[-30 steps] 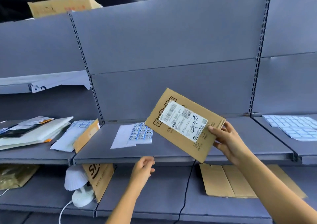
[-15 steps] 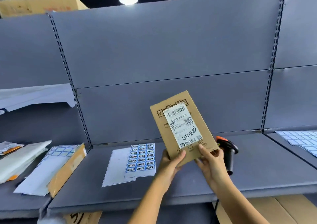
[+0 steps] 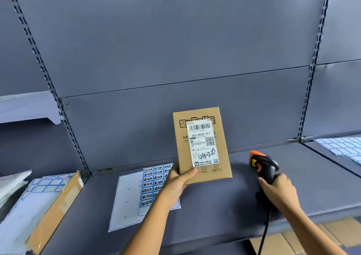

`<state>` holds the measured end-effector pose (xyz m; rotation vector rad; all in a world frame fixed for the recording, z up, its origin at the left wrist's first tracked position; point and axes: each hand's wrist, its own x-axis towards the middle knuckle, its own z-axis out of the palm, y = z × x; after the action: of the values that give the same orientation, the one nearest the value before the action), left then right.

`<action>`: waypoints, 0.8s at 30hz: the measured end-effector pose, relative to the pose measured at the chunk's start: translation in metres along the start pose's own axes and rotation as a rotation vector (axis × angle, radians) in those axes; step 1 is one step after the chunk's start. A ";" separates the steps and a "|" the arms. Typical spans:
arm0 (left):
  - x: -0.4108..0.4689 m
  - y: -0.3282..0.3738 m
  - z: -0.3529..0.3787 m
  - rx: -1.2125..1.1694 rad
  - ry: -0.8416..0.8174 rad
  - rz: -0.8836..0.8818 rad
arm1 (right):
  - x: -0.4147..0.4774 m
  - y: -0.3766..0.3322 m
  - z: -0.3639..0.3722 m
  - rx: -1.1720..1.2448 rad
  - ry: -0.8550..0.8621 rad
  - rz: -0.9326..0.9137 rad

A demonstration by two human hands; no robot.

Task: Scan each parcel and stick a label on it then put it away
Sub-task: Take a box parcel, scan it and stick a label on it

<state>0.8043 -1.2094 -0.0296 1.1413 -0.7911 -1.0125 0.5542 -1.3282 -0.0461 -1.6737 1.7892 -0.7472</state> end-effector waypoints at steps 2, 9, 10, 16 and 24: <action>0.003 -0.004 -0.004 0.019 -0.001 0.002 | 0.002 -0.002 0.000 -0.027 -0.055 -0.002; 0.016 -0.026 -0.008 -0.064 0.018 -0.002 | -0.010 -0.036 -0.013 0.698 -0.203 0.024; 0.018 -0.028 -0.008 -0.084 0.015 -0.004 | -0.019 -0.044 -0.014 0.793 -0.198 -0.004; 0.027 -0.031 -0.010 -0.030 -0.041 -0.003 | -0.084 -0.092 -0.035 0.852 -0.237 -0.256; 0.029 -0.036 -0.013 -0.027 -0.048 -0.002 | -0.113 -0.098 -0.024 0.677 -0.232 -0.365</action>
<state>0.8181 -1.2357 -0.0673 1.0990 -0.8120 -1.0525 0.6093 -1.2208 0.0455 -1.5327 0.9218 -1.1091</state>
